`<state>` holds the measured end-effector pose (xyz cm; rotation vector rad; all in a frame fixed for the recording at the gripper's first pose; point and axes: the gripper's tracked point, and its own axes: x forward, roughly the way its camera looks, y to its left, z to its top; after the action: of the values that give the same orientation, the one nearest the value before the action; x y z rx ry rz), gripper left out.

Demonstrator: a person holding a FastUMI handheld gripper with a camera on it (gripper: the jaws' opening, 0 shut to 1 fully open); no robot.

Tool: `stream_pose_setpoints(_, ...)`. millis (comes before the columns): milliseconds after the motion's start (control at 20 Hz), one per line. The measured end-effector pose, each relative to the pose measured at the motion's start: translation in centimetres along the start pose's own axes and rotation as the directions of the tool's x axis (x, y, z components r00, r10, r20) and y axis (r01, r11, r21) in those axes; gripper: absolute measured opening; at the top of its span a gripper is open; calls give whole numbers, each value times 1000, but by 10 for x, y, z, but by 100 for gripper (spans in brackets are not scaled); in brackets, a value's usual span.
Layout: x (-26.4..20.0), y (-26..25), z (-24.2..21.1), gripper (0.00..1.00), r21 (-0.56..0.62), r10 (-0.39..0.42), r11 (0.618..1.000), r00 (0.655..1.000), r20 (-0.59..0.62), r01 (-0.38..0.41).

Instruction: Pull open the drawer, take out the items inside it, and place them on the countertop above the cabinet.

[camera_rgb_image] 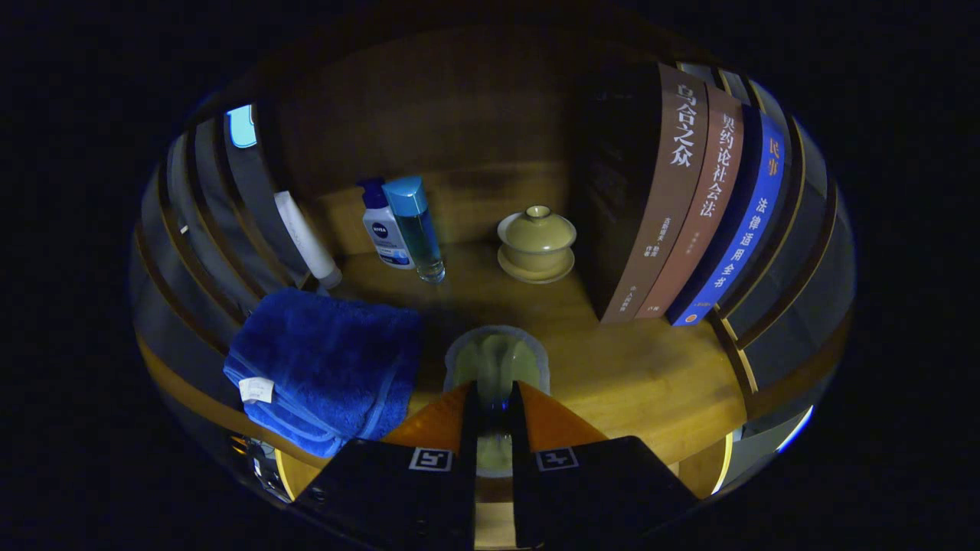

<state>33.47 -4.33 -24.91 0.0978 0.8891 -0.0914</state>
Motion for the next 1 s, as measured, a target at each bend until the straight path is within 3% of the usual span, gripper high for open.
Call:
stream_pose_setpoints(250, -5, -1, 2, 99, 32, 11, 999, 1000, 25, -11)
stream_pose_setpoints(500, -38, 4, 6, 100, 24, 32, 999, 994, 106, -35)
stream_pose_setpoints(700, -88, 11, -9, 100, 34, 54, 997, 970, 237, -64)
stream_pose_setpoints(850, -137, 15, -34, 100, 38, 67, 996, 930, 362, -86)
stream_pose_setpoints(1000, -191, 16, -65, 100, 29, 89, 993, 865, 493, -118)
